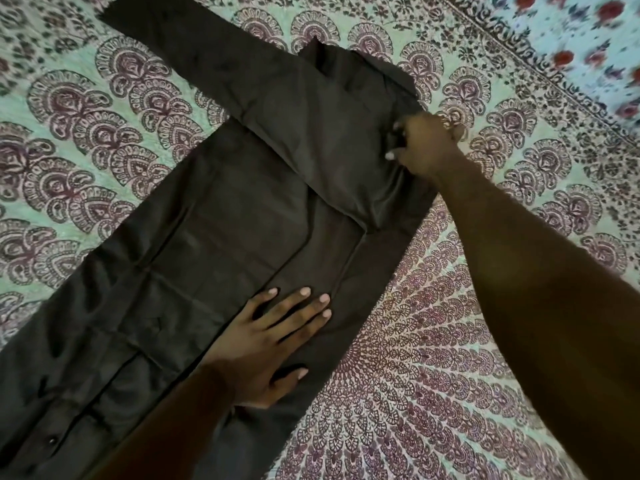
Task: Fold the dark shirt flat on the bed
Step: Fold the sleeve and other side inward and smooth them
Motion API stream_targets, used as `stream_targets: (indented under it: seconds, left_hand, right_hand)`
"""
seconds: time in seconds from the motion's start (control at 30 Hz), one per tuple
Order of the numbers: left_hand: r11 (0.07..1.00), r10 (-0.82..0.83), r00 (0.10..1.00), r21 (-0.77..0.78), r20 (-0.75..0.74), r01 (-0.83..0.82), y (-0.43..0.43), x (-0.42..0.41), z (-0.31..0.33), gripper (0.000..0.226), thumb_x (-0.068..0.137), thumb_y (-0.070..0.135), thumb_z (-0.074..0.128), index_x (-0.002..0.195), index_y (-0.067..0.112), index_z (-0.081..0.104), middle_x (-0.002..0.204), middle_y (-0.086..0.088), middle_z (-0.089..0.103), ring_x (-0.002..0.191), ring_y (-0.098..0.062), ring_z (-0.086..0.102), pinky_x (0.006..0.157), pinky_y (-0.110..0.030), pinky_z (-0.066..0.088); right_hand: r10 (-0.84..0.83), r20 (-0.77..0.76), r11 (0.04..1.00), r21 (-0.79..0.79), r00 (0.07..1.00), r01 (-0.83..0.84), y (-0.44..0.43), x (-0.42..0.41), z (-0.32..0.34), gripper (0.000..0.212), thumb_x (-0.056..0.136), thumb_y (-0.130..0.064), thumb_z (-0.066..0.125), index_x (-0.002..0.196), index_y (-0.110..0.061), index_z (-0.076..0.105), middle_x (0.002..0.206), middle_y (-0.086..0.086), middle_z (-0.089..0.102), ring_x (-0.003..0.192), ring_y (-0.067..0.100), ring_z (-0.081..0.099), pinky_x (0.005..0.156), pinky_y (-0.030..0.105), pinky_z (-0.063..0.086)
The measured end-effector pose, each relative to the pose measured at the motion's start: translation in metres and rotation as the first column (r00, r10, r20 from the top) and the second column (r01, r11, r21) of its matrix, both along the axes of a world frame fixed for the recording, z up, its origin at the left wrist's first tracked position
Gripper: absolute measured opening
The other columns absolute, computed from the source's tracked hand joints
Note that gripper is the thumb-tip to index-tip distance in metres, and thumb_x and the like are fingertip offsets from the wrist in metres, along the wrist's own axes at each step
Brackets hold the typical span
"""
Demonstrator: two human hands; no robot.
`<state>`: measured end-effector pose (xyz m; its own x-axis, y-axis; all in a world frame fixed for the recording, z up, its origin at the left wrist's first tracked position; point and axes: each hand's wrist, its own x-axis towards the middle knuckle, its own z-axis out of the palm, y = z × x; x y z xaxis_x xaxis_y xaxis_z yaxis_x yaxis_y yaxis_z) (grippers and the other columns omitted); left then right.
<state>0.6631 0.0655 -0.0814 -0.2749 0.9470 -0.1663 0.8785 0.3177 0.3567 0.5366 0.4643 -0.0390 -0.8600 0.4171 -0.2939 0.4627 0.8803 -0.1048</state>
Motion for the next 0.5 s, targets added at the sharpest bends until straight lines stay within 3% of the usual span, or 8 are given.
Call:
stream_targets:
  seconds: [0.07,0.13,0.23,0.33,0.4,0.5]
  left_hand:
    - [1.000,-0.002,1.000,0.009,0.005,0.002,0.000,0.000,0.000,0.088,0.093,0.060,0.052,0.167,0.026,0.019,0.176,0.006,0.010,0.162,-0.018,0.013,0.124,-0.052,0.027]
    - [1.000,-0.002,1.000,0.008,0.013,0.002,0.000,-0.001,0.000,0.088,0.093,0.059,0.052,0.167,0.025,0.020,0.176,0.006,0.011,0.162,-0.018,0.014,0.123,-0.053,0.029]
    - [1.000,0.011,1.000,0.005,0.028,-0.011,0.000,-0.001,0.000,0.089,0.091,0.059,0.055,0.167,0.025,0.023,0.176,0.006,0.013,0.162,-0.018,0.016,0.121,-0.054,0.032]
    - [1.000,0.013,1.000,0.014,0.025,-0.013,0.000,0.000,0.000,0.090,0.090,0.059,0.056,0.166,0.025,0.024,0.176,0.006,0.014,0.162,-0.018,0.017,0.121,-0.054,0.033]
    - [1.000,0.011,1.000,0.011,0.019,-0.012,0.000,-0.001,0.000,0.090,0.089,0.058,0.057,0.166,0.025,0.024,0.176,0.005,0.014,0.162,-0.018,0.018,0.121,-0.054,0.033]
    - [1.000,0.010,1.000,0.003,0.024,-0.010,0.000,0.000,0.000,0.091,0.089,0.058,0.058,0.166,0.025,0.024,0.176,0.006,0.014,0.162,-0.018,0.017,0.121,-0.054,0.032]
  right_hand:
    - [-0.055,0.070,0.998,-0.033,0.996,0.058,-0.001,-0.013,0.003,0.060,0.076,-0.031,0.090,0.128,-0.019,0.062,0.126,0.015,0.064,0.130,0.036,0.055,0.115,0.058,0.035]
    - [-0.048,0.051,0.998,-0.043,0.998,0.050,-0.002,-0.019,0.006,0.050,0.074,-0.024,0.092,0.118,-0.021,0.067,0.123,0.014,0.066,0.131,0.036,0.055,0.114,0.055,0.034]
    - [-0.011,-0.190,0.998,-0.068,0.982,-0.002,-0.014,-0.011,0.009,0.025,0.084,-0.016,0.080,0.108,-0.020,0.075,0.122,0.006,0.068,0.132,0.034,0.051,0.108,0.047,0.025]
    - [0.053,-0.405,0.995,-0.052,0.913,-0.080,-0.029,0.003,0.009,0.017,0.089,-0.013,0.072,0.105,-0.017,0.077,0.119,0.011,0.057,0.123,0.034,0.048,0.089,0.031,0.021]
    - [0.104,-0.414,0.993,-0.015,0.904,-0.121,-0.030,0.007,0.002,0.014,0.089,-0.019,0.070,0.101,-0.016,0.077,0.110,0.012,0.053,0.109,0.032,0.055,0.093,0.037,0.035]
    - [0.098,-0.419,0.991,-0.042,0.903,-0.127,-0.025,0.006,-0.013,0.017,0.091,-0.018,0.065,0.095,-0.004,0.075,0.103,0.020,0.056,0.092,0.034,0.059,0.084,0.035,0.046]
